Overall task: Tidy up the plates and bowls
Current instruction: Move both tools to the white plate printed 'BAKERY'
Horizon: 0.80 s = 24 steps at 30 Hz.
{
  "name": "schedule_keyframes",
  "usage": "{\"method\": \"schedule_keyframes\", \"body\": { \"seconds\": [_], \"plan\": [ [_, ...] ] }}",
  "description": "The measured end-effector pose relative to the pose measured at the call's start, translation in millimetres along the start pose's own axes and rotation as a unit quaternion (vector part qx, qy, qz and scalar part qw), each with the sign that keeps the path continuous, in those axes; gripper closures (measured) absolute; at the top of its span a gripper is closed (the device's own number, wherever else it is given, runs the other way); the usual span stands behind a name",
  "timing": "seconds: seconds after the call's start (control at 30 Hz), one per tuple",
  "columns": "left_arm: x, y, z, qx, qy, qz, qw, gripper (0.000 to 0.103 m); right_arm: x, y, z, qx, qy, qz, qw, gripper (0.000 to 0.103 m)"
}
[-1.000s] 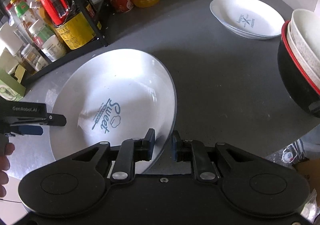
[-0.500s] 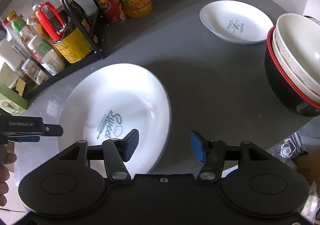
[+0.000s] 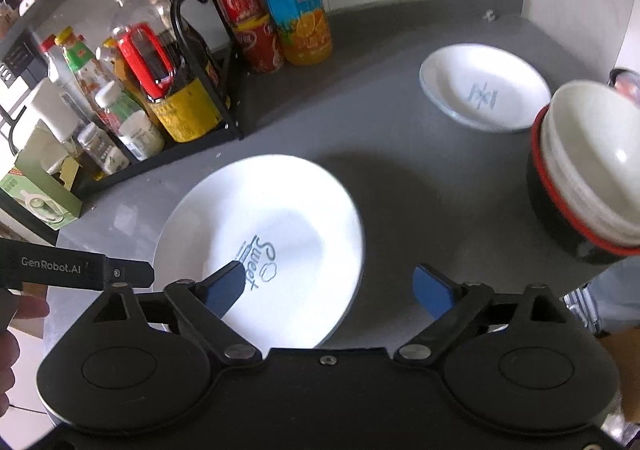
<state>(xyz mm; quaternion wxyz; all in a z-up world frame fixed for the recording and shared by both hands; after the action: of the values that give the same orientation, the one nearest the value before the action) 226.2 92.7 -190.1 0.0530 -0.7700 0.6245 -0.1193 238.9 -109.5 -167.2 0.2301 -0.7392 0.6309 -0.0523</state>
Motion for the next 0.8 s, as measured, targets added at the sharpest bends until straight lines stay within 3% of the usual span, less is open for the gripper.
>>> {"method": "schedule_keyframes", "body": {
  "seconds": [0.17,0.8],
  "plan": [
    [17.5,-3.8,-15.5,0.018,0.017,0.023,0.9994,0.023,15.8,-4.6,-22.2,0.02,0.004,0.015,1.0,0.003],
    [102.6,-32.9,-58.1,0.063,0.092,0.091,0.9896,0.023,81.6,-29.0,-95.6,0.078,0.037,0.06,0.994,0.001]
  ]
}}
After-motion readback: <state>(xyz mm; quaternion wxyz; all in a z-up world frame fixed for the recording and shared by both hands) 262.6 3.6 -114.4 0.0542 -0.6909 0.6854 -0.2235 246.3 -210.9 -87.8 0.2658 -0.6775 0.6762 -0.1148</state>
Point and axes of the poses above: each gripper's, at about its wrist camera, not at the fingertips, and z roughly the way its jaws point, x to its right, y to its underside, the point moved 6 cm from there along z, roughly the way its jaws point, and after that the axes turned 4 degrees about -x, right-handed, at the moved point
